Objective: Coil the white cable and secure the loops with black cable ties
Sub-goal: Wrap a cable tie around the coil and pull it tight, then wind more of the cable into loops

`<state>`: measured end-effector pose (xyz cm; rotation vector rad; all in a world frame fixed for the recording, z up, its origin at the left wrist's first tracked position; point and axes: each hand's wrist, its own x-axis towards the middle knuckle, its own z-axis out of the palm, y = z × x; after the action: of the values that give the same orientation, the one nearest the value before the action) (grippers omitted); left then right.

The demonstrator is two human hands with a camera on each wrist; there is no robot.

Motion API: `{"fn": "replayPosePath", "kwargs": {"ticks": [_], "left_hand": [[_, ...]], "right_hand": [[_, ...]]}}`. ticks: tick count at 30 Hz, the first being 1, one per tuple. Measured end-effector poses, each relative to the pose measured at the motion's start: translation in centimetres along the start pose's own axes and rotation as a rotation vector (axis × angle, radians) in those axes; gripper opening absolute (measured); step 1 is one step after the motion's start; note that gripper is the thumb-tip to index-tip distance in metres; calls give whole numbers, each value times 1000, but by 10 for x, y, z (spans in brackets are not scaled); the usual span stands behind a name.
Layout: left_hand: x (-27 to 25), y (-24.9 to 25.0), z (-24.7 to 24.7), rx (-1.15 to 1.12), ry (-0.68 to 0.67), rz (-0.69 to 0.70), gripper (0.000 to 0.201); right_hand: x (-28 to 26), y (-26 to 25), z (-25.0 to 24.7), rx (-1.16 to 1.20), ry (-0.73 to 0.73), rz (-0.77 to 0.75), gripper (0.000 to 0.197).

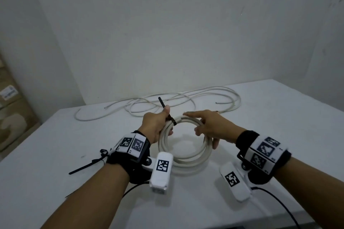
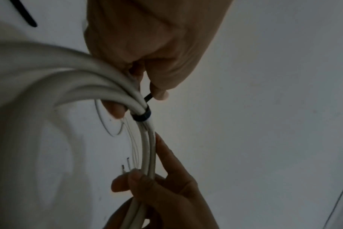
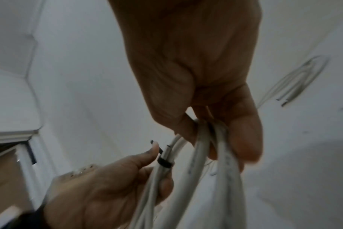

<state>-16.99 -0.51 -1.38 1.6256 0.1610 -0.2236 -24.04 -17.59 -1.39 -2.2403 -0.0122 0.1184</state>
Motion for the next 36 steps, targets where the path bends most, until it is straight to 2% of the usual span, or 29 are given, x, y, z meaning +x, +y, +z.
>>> {"fn": "replayPosePath", "kwargs": {"ticks": [2, 5, 6, 10, 13, 17, 19, 21, 24, 28, 32, 36], "left_hand": [[3, -10, 6, 80, -59, -4, 39], [2, -19, 9, 242, -200, -12, 24], [1, -22, 9, 293, -225, -24, 27], [-3, -34, 9, 574, -214, -7, 40], [-3, -39, 9, 707, -196, 46, 30], [-3, -48, 10, 698, -182, 78, 20], [-3, -50, 10, 710, -166, 100, 18], [-2, -48, 9, 738, -169, 85, 14], [1, -37, 5, 734, -154, 78, 27], [16, -13, -2, 696, -102, 206, 30], [40, 13, -9, 676, -94, 283, 17], [67, 24, -19, 673, -81, 273, 7]], "right_hand": [[4, 11, -4, 70, -48, 67, 65], [12, 22, -12, 132, -81, 172, 64], [14, 24, -14, 142, -85, 199, 64], [23, 26, -15, 110, -81, 245, 66], [23, 26, -14, -95, -45, 281, 66], [17, 32, -3, -238, -69, 322, 36], [16, 36, 1, -268, -68, 307, 31], [17, 39, -2, -294, -74, 291, 33], [23, 39, -22, -326, -66, 256, 38], [48, 34, -51, -322, -12, 187, 24], [90, 31, -60, -355, -37, 133, 29], [133, 32, -49, -557, -118, 132, 41]]}}
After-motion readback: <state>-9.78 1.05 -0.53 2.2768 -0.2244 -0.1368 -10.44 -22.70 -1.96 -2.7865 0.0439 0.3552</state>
